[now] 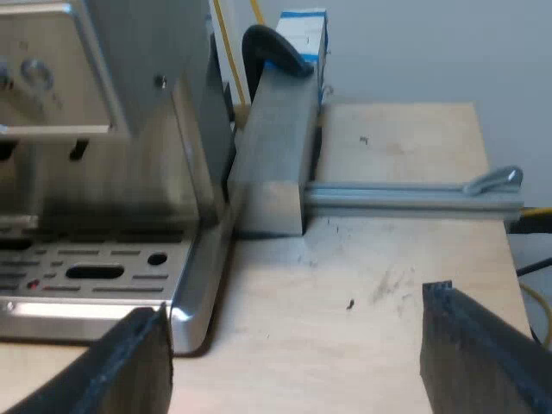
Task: Grind coffee beans and then tamp
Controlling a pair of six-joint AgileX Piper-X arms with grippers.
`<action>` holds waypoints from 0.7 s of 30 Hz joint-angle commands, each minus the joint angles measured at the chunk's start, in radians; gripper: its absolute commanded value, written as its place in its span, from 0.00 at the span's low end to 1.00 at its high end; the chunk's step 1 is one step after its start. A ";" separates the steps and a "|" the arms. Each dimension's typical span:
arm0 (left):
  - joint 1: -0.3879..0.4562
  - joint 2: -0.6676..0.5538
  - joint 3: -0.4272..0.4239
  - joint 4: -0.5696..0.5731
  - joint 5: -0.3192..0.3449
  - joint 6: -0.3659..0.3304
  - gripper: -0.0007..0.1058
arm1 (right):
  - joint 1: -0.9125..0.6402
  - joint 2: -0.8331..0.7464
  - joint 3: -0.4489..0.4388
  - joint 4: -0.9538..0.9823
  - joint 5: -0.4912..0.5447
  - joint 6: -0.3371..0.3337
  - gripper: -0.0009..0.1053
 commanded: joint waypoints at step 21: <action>0.002 -0.140 0.012 0.084 -0.188 -0.090 0.79 | -0.004 -0.060 0.046 -0.044 0.005 -0.004 0.59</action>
